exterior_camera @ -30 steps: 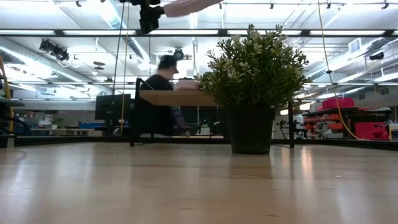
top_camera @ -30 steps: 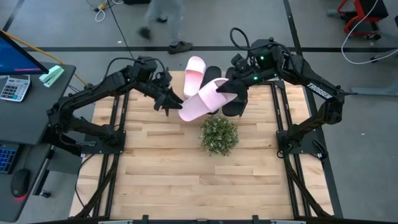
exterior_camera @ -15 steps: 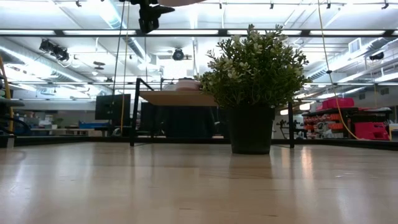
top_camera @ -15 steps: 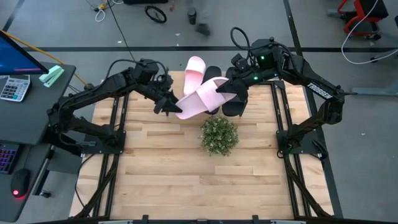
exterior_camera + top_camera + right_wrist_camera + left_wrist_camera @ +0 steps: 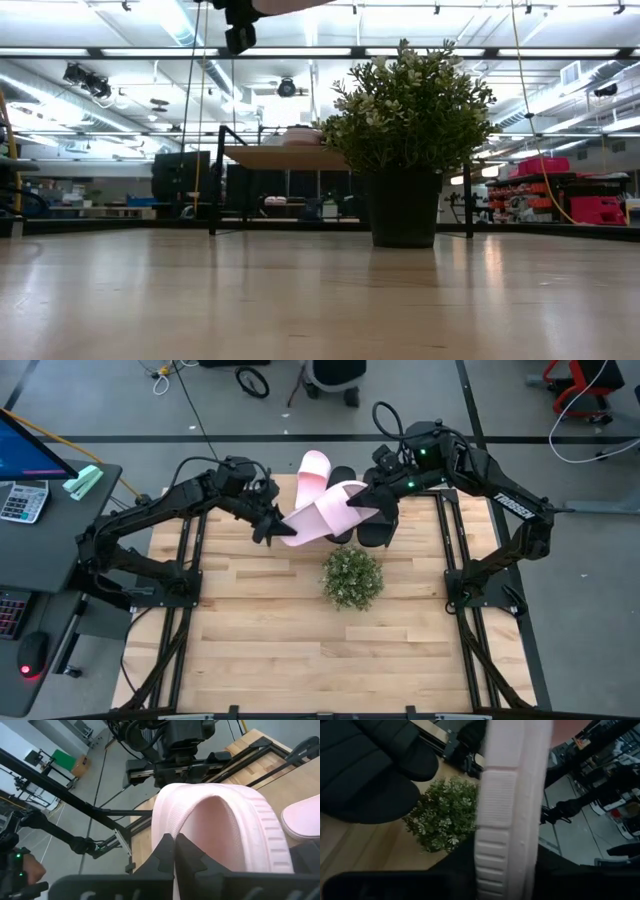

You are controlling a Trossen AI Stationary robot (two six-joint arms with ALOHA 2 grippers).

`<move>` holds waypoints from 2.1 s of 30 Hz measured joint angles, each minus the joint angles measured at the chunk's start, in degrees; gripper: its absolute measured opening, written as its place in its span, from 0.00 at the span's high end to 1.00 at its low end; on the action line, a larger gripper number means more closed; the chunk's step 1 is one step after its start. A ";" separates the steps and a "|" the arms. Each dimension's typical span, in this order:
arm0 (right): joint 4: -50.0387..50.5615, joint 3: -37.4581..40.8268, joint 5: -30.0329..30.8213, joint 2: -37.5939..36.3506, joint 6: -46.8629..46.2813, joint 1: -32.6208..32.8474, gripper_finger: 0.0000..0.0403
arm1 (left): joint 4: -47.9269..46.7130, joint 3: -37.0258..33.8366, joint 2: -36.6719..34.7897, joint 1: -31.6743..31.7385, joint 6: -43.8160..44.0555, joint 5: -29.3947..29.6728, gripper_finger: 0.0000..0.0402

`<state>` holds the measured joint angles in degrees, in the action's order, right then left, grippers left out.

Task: Pick and place slides into the shelf
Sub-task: Put the pink slipper on the shelf

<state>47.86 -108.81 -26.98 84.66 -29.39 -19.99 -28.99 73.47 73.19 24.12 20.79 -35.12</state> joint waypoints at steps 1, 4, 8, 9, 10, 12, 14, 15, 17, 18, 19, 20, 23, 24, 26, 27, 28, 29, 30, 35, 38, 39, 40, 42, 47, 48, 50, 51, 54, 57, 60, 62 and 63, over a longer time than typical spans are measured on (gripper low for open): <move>0.00 0.02 0.00 0.00 0.01 0.00 1.00 | 0.09 0.00 0.00 0.00 0.58 0.27 0.77; 0.04 0.02 1.68 -0.02 0.09 0.00 0.99 | 0.65 -0.01 0.00 0.00 2.23 1.41 0.81; 0.07 0.02 1.63 -0.02 1.28 -0.04 0.95 | 1.11 -0.02 0.00 0.04 4.41 2.24 0.81; 0.08 0.02 1.43 -0.02 1.58 -0.04 0.94 | 1.16 -0.02 0.00 0.04 5.28 2.60 0.81; 0.12 0.02 1.30 -0.02 2.00 -0.04 0.92 | 1.16 -0.02 0.00 0.04 5.73 2.80 0.81; 0.14 0.02 0.66 -0.02 2.63 -0.02 0.89 | 1.14 -0.04 -0.03 0.04 5.88 2.98 0.81; 0.12 0.02 0.13 -0.02 2.77 -0.02 0.85 | 1.18 -0.04 -0.07 0.04 6.52 2.98 0.81; 0.12 0.02 0.03 -0.02 2.82 -0.02 0.83 | 1.20 -0.04 -0.07 0.04 7.04 2.98 0.81; 0.13 0.02 -0.07 -0.02 2.84 -0.02 0.77 | 1.18 -0.04 -0.07 0.03 7.11 3.02 0.81; 0.13 0.02 -0.12 -0.02 2.86 -0.02 0.74 | 1.18 -0.04 -0.07 -0.06 7.19 3.06 0.81; 0.13 0.02 -0.20 -0.02 2.86 0.00 0.71 | 1.18 -0.04 -0.07 -0.32 7.39 3.15 0.81; 0.19 0.02 -0.29 -0.02 2.95 0.00 0.67 | 1.19 -0.04 -0.08 -0.56 7.50 3.20 0.81; 0.73 0.01 -0.08 -0.06 3.55 0.00 0.57 | 1.24 -0.04 -0.09 -1.53 7.83 2.74 0.81; 1.12 0.02 0.77 -0.07 3.60 0.00 0.53 | 1.36 -0.04 -0.09 -1.86 8.52 2.74 0.81; 2.05 0.02 2.80 -0.07 3.72 -0.14 0.47 | 1.49 -0.04 -0.09 -2.28 9.06 2.74 0.81; 2.58 0.02 3.80 -0.15 3.72 -0.24 0.44 | 1.49 -0.04 -0.09 -2.47 9.31 2.74 0.81; 3.29 0.02 4.23 -0.15 3.74 -0.45 0.41 | 1.41 -0.04 -0.09 -2.49 9.82 2.74 0.81; 3.51 0.04 4.30 -0.17 3.74 -0.48 0.39 | 1.28 -0.04 -0.09 -2.45 10.07 2.76 0.81; 3.50 0.04 4.43 -0.22 3.70 -0.48 0.38 | 1.04 -0.04 -0.09 -2.42 10.17 2.93 0.81; 5.74 0.04 5.74 -0.44 3.71 -0.48 0.34 | -1.60 -0.04 -0.11 -1.66 10.13 3.53 0.81; 8.23 0.04 8.41 -0.59 3.63 -0.51 0.35 | -4.59 -0.04 -0.80 -1.27 10.20 6.19 0.81; 8.95 0.04 9.42 -0.66 3.70 -0.61 0.35 | -5.50 -0.04 -0.99 -0.98 10.35 7.22 0.81; 9.44 0.04 10.29 -0.75 3.74 -0.67 0.35 | -6.32 -0.04 -1.10 -0.53 10.87 8.56 0.81; 10.28 0.05 11.30 -1.14 3.86 -1.04 0.36 | -8.20 -0.07 -1.65 0.80 13.14 11.41 0.81; 11.52 0.04 14.56 -2.01 5.45 -1.33 0.37 | -8.19 -0.07 -2.58 4.50 21.86 16.25 0.81; 11.80 0.04 15.25 -2.30 5.94 -1.33 0.37 | -8.17 -0.07 -2.64 5.17 24.54 17.36 0.81; 12.58 0.05 16.92 -2.71 6.97 -1.33 0.38 | -8.17 -0.07 -2.64 6.41 29.36 19.08 0.81; 12.90 0.04 17.69 -2.92 7.26 -1.33 0.38 | -8.14 -0.07 -2.62 6.94 31.93 20.44 0.81; 13.25 0.04 19.84 -3.29 8.55 -1.23 0.38 | -7.53 -0.07 -2.62 7.32 39.23 26.52 0.81; 13.26 0.06 21.55 -3.56 9.10 -1.22 0.38 | -7.72 -0.07 -2.60 7.32 45.49 32.33 0.81; 13.25 0.04 22.48 -3.63 10.27 -1.22 0.38 | -7.63 -0.04 -1.89 7.28 47.55 35.38 0.81; 13.25 0.04 22.57 -3.63 11.15 -1.22 0.38 | -8.33 -0.04 -1.51 7.00 47.57 37.79 0.81; 13.25 0.07 22.59 -3.63 11.49 -1.22 0.38 | -8.24 0.02 -0.96 6.45 47.59 39.43 0.81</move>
<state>61.10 -108.75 -4.38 81.03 -17.90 -21.21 -37.23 73.49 72.22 30.57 68.38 4.31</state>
